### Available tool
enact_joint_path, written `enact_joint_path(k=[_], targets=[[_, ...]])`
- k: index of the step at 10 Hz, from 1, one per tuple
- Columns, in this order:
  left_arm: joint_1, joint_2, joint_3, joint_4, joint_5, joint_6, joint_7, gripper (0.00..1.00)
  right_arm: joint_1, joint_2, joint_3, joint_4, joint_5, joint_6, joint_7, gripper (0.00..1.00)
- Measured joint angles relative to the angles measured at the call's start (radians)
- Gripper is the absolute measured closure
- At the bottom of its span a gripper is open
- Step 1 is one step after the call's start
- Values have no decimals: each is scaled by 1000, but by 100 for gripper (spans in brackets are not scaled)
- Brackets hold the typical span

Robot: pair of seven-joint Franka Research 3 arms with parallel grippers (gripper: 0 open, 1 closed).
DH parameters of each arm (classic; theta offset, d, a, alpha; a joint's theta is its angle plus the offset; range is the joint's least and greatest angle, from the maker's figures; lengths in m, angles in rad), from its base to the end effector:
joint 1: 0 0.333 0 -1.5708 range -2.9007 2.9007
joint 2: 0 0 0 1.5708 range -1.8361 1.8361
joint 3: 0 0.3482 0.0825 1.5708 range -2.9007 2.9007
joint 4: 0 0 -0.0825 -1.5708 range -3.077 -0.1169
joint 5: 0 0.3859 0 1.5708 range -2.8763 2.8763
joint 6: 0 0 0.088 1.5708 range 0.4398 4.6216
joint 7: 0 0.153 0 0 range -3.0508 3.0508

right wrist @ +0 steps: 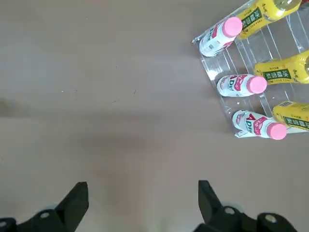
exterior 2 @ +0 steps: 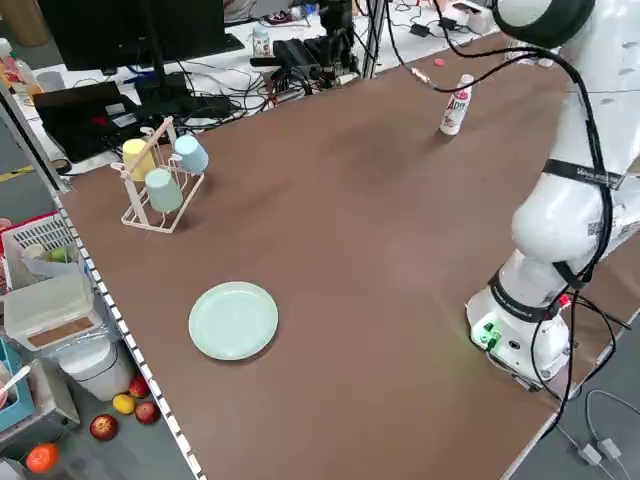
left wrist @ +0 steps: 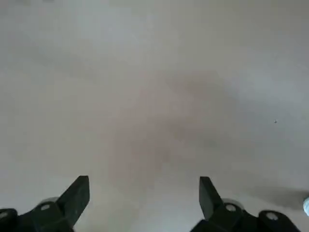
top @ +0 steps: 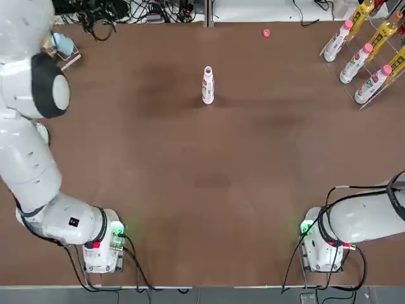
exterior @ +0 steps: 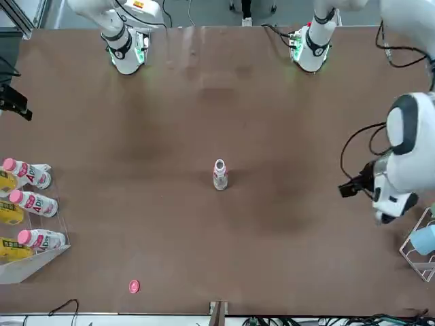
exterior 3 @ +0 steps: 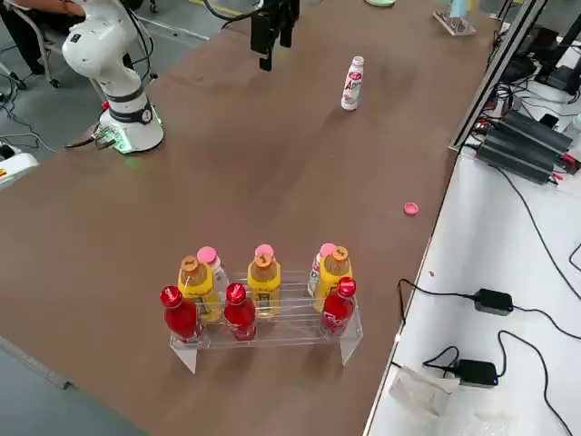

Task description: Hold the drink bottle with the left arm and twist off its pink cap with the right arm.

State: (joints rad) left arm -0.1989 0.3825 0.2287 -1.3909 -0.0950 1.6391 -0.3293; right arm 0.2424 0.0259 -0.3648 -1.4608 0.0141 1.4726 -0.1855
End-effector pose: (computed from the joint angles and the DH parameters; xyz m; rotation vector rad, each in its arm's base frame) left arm 0.6670 -0.0164 0.4700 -3.0748 -0.5608 0.1947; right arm 0.5509 -0.0626 0.6403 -3.1333 -0.1010 0.0181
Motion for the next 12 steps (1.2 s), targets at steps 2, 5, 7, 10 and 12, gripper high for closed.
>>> enact_joint_path(k=[2, 5, 7, 10, 12], targets=[[44, -98, -18, -4, 82, -18, 73, 0, 2, 0, 1, 0, 0, 0, 0, 0], [118, -214, -80, -18, 108, -58, 146, 0, 2, 0, 0, 0, 0, -1, 1, 0], [220, -249, -235, -35, 77, -52, 110, 0, 2, 0, 0, 0, 0, -2, 1, 0], [135, -288, -191, -37, 73, -83, 129, 0, 2, 0, 0, 0, 0, -3, 1, 0], [118, -310, -132, -46, 73, -132, 270, 0, 2, 1, 0, 0, 0, -3, 2, 0]])
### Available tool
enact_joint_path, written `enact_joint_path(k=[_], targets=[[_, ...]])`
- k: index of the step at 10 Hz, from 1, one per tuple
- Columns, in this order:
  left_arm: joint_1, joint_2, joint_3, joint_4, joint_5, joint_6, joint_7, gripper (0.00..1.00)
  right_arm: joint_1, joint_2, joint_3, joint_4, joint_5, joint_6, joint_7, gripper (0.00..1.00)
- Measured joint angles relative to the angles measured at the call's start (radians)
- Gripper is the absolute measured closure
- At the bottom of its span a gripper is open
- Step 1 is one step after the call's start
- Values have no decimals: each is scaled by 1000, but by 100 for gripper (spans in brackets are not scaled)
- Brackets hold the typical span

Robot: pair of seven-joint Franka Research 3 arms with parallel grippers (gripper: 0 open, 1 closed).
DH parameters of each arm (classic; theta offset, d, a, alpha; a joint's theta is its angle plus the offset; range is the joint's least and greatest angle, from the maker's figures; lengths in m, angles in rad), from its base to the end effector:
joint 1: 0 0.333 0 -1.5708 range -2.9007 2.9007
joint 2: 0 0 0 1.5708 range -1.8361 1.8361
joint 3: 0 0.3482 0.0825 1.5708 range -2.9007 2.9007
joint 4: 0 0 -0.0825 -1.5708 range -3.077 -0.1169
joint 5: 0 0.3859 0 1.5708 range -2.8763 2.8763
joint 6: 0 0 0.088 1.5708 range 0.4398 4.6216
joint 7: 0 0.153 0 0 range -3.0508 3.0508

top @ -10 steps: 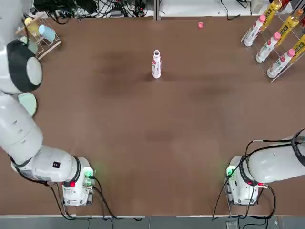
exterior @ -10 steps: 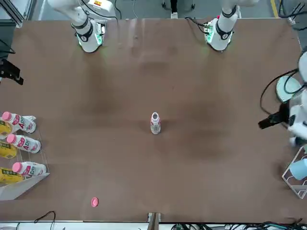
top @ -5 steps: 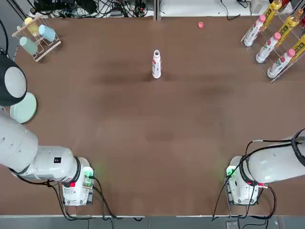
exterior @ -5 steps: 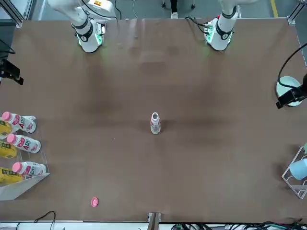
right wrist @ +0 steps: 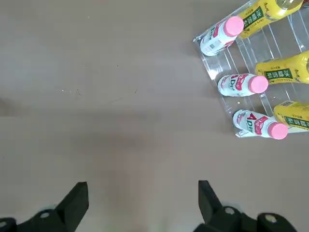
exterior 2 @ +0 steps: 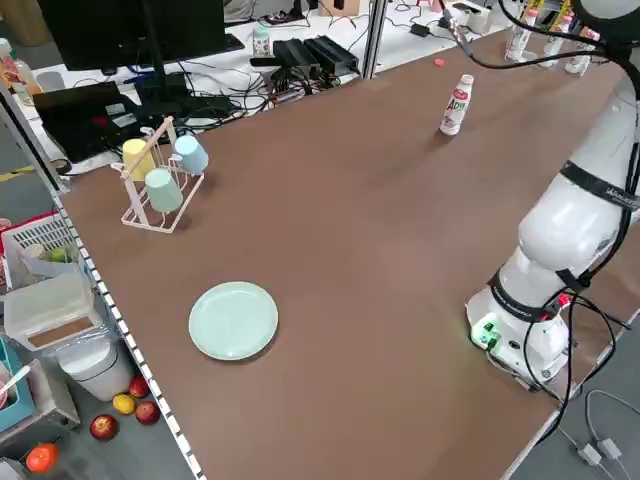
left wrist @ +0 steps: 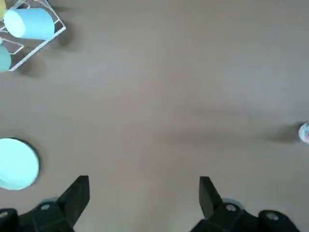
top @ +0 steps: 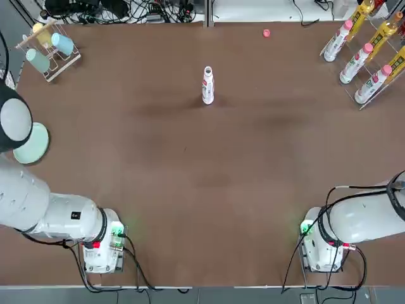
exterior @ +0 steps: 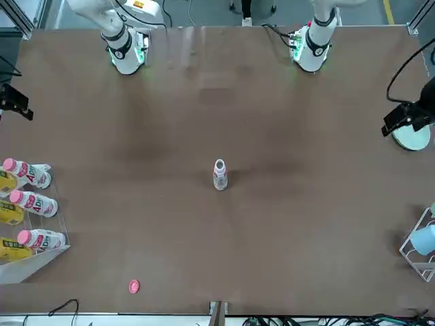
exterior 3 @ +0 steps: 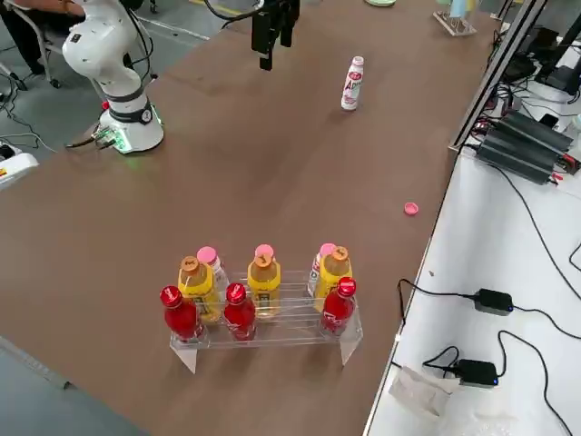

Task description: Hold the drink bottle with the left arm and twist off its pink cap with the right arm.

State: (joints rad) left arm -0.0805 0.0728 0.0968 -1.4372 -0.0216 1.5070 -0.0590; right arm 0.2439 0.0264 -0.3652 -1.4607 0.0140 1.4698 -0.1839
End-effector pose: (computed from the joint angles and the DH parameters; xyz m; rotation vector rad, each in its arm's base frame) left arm 0.5752 0.0037 0.6270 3.1250 0.1152 -0.0047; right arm 0.5507 -0.0619 0.6398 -3.1331 -0.1002 0.0230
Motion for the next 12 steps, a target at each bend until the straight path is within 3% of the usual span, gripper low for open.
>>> enact_joint_path(k=[6, 12], targets=[[-6, -1, -4, -61, 2, 30, -25, 0, -1, 0, -5, 0, 0, 0, 0, 0], [-6, -9, -5, -65, 15, 57, -64, 0, -1, 0, -9, 1, 0, 2, 1, 0]])
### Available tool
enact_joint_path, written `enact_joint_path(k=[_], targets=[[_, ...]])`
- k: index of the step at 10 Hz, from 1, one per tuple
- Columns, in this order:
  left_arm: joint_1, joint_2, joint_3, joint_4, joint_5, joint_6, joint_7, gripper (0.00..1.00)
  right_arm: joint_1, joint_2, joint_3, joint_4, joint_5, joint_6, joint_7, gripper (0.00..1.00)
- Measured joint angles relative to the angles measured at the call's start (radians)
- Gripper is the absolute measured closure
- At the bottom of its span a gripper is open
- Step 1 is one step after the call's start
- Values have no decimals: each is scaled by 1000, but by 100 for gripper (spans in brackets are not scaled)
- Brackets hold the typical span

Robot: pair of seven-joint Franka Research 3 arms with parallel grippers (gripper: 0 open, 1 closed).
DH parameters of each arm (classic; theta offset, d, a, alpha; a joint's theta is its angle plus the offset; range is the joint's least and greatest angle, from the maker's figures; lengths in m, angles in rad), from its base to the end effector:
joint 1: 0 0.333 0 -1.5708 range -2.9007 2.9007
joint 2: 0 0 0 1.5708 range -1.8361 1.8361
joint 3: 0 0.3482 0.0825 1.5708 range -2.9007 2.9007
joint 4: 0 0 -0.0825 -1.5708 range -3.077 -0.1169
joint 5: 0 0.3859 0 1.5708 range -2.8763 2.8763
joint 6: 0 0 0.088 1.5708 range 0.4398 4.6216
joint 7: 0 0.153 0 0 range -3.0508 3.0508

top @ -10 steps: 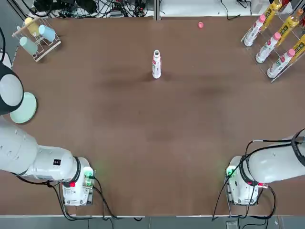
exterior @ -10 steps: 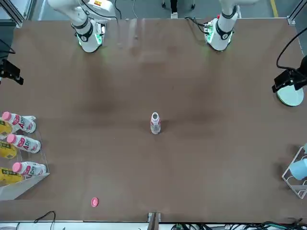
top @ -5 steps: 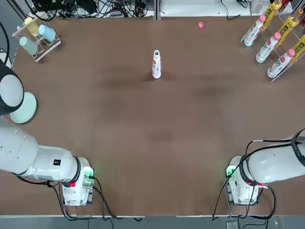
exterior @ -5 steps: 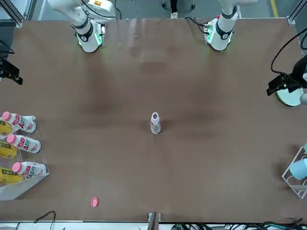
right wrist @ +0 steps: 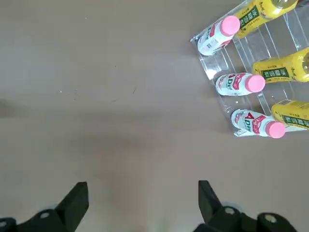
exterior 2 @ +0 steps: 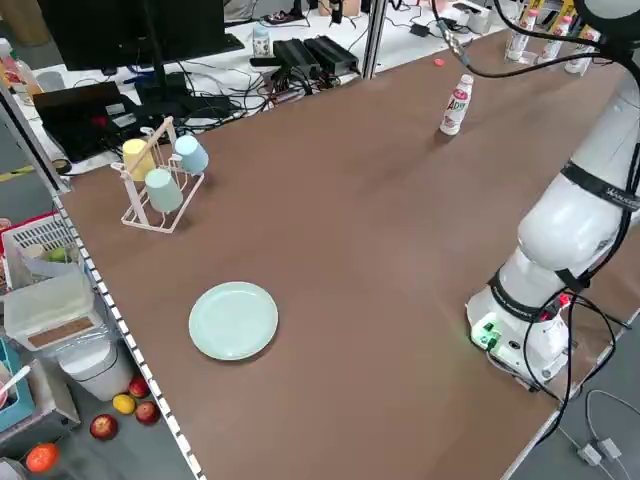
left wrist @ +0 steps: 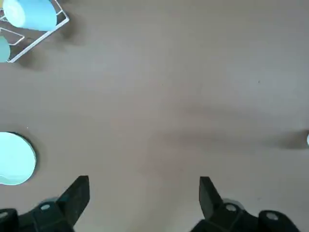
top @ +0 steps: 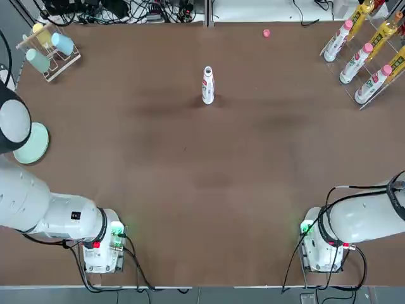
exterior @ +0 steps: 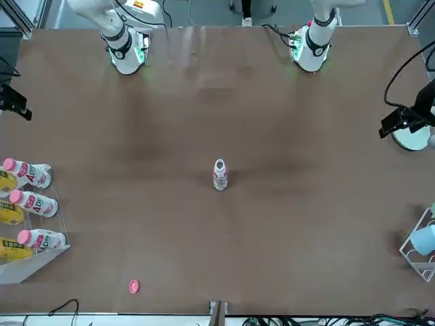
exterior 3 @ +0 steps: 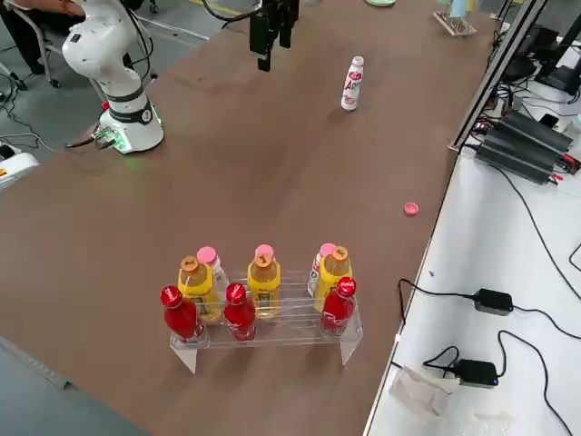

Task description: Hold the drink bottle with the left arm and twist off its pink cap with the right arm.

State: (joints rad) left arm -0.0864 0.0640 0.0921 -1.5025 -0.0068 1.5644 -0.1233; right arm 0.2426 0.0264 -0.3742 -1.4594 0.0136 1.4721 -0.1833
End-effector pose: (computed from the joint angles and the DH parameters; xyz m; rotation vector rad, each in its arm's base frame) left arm 0.5778 0.0005 0.6063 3.1343 0.2021 -0.0030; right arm 0.5504 -0.0676 0.6407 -3.1347 -0.0831 0.0174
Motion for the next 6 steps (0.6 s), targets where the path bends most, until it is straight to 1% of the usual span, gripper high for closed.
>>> enact_joint_path(k=[6], targets=[[0, -7, -1, -1, 2, 1, -2, 0, 0, 0, -2, 10, 0, -1, 1, 0]])
